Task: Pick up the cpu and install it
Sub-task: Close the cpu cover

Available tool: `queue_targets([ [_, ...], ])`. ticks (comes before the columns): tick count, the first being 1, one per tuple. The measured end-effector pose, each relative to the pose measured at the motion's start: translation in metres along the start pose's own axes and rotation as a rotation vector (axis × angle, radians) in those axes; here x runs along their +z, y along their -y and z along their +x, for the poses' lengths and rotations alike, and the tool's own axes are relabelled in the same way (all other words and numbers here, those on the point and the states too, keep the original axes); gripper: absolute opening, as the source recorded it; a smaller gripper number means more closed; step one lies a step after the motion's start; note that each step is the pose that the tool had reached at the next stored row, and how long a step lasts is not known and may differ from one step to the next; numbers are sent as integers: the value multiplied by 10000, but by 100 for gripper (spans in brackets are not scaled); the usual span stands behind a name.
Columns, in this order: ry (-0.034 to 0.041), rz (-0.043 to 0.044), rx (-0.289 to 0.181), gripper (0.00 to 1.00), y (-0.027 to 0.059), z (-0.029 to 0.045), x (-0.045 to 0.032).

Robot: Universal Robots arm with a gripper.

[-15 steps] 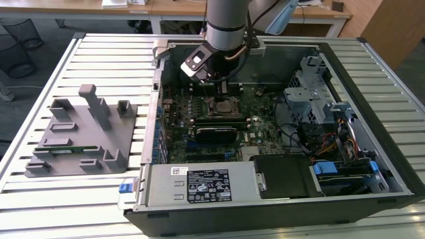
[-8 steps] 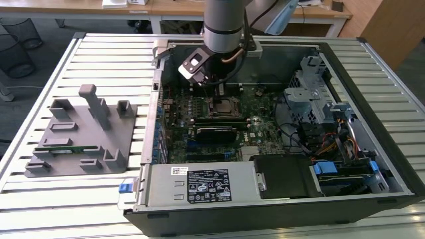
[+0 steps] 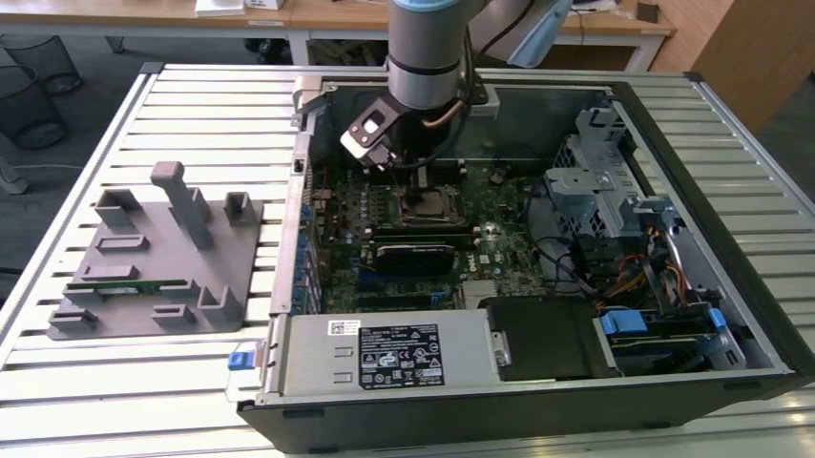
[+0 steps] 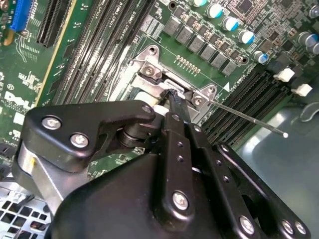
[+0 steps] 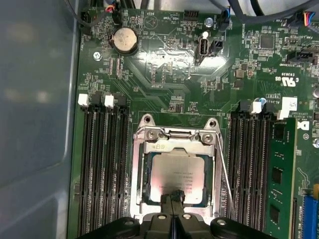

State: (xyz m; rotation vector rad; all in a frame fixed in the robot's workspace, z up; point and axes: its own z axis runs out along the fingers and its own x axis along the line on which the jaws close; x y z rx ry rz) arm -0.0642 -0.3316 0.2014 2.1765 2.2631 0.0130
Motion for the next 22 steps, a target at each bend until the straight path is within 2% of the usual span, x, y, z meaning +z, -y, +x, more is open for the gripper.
queue_targets([
  [8, 6, 26, 1, 11, 3, -3, 51],
  [11, -17, 7, 1, 11, -1, 2, 28],
  [18, 0, 21, 1, 11, 0, 0, -15],
  [22, -1, 21, 1, 11, 0, 0, -68],
])
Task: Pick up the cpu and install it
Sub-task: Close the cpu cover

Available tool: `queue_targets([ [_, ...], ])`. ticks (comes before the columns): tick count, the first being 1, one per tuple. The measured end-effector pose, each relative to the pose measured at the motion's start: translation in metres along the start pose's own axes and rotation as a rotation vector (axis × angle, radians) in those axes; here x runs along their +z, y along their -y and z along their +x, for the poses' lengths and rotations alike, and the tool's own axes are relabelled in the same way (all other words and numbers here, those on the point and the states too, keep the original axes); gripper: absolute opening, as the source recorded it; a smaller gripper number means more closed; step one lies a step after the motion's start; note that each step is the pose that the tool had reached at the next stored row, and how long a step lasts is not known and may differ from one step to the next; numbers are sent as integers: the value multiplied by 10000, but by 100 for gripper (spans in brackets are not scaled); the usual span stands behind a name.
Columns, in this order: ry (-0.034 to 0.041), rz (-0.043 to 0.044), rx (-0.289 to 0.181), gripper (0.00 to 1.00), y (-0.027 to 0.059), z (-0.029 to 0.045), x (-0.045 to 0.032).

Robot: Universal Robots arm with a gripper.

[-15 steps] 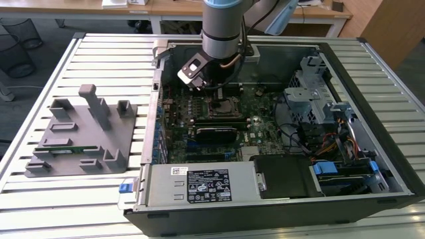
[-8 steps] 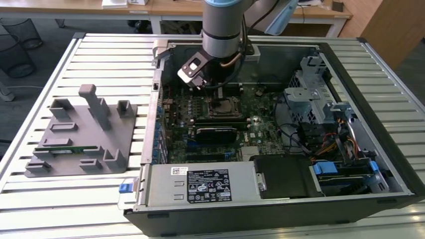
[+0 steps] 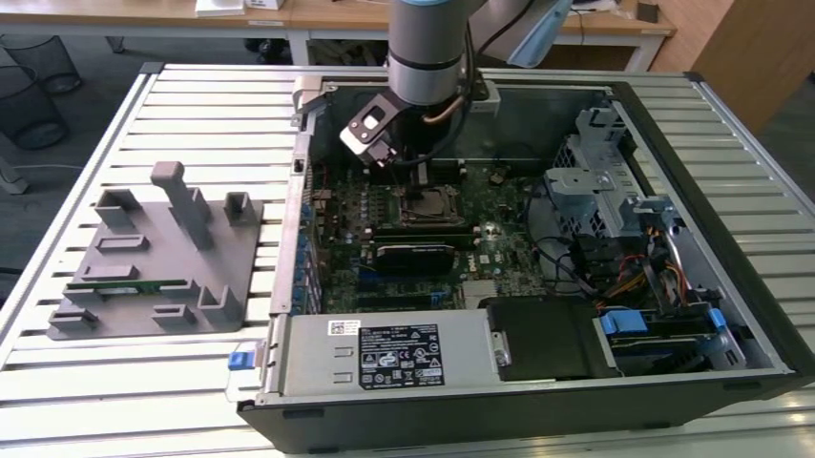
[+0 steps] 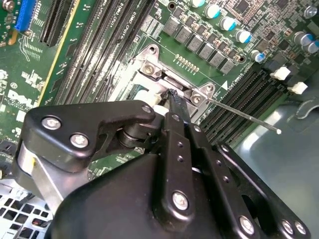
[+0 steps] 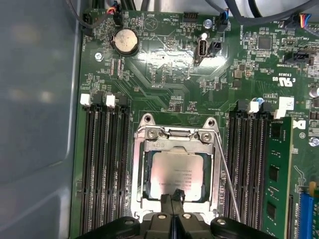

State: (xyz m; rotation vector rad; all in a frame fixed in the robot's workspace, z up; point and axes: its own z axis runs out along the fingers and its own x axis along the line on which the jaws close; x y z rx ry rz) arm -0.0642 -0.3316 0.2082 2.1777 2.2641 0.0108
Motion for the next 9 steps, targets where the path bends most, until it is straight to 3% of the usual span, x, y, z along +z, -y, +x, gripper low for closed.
queue_targets([
  [9, 0, -1, 0, 11, 0, 0, -6],
])
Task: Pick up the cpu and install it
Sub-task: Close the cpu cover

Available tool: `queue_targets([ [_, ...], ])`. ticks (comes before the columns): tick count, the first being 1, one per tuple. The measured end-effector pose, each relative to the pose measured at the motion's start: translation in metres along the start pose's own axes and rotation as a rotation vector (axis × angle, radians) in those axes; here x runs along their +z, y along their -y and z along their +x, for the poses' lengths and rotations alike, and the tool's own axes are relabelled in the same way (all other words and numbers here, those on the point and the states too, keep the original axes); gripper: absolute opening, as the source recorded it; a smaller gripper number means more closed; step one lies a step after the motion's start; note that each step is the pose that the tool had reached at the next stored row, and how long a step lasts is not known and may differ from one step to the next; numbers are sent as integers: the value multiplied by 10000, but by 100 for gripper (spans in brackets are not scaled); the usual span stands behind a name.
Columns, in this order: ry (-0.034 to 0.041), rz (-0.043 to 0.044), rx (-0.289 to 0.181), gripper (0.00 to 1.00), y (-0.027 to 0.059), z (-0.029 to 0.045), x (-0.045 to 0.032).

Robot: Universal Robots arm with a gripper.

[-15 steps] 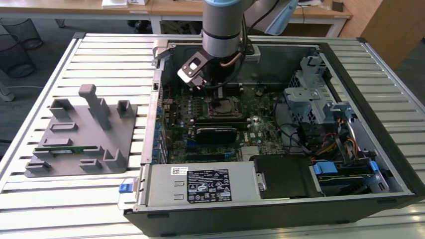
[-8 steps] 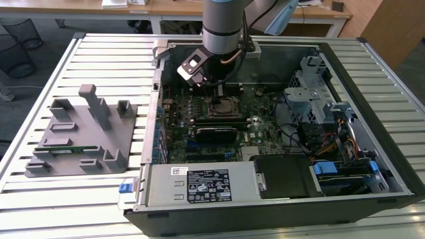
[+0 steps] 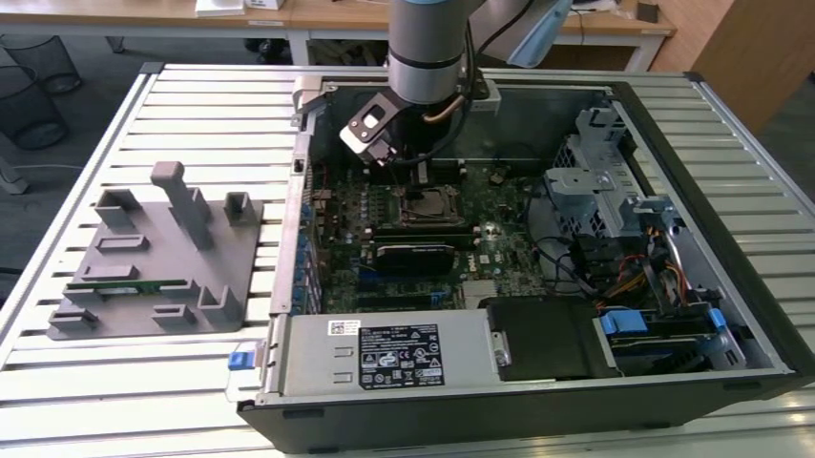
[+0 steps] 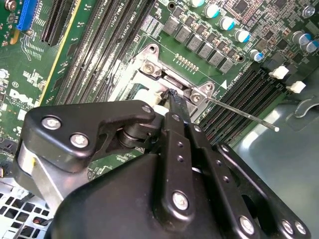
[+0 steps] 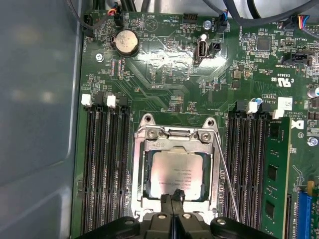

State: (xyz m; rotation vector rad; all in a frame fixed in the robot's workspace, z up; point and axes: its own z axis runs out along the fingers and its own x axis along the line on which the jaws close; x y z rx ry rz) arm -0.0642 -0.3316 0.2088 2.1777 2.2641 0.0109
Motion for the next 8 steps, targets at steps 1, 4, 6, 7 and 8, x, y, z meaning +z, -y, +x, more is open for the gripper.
queue_targets([
  [1, 0, 0, 0, 11, 0, 0, 0],
  [4, 0, 12, 0, 11, -36, -1, 0],
  [6, 0, 19, 0, 11, -58, -2, 0],
  [7, 0, 21, -1, 11, -66, -3, 0],
  [8, -1, 21, 0, 11, -71, -3, 0],
])
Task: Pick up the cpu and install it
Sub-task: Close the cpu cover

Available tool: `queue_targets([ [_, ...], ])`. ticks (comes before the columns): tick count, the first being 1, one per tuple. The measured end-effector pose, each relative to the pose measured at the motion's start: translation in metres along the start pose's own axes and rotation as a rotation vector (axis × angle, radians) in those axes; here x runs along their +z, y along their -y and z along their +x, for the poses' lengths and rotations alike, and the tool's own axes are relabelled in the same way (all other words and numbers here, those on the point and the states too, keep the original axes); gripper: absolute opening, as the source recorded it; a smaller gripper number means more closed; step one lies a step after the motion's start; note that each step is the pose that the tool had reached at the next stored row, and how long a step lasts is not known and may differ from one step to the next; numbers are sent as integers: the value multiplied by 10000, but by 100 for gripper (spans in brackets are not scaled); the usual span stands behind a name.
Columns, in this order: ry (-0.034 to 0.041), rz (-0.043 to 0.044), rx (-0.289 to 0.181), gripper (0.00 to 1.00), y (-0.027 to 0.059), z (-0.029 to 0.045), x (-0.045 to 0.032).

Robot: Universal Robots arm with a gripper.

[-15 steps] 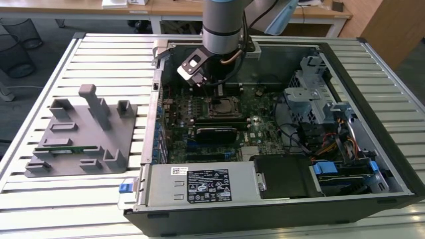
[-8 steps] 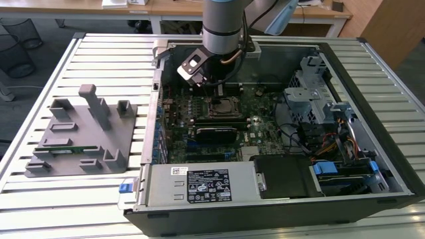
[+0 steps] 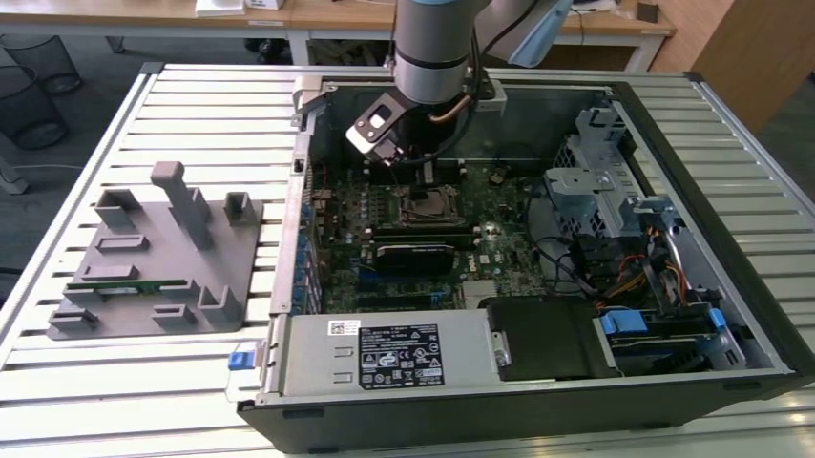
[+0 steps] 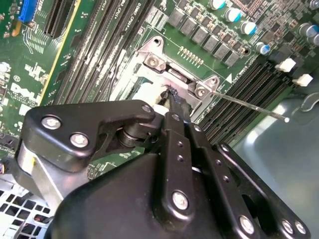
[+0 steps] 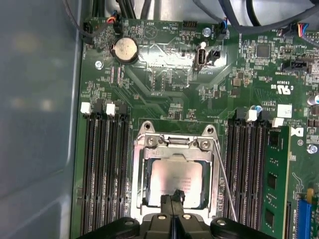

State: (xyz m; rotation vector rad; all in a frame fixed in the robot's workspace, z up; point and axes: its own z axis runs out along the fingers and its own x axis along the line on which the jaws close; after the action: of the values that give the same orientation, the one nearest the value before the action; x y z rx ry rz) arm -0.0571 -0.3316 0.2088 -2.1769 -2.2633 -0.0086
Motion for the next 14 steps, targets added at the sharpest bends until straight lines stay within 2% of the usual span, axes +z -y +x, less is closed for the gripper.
queue_targets([
  [9, -1, 0, -1, 11, -22, 1, -45],
  [14, -1, 50, 0, 11, -77, -3, -46],
])
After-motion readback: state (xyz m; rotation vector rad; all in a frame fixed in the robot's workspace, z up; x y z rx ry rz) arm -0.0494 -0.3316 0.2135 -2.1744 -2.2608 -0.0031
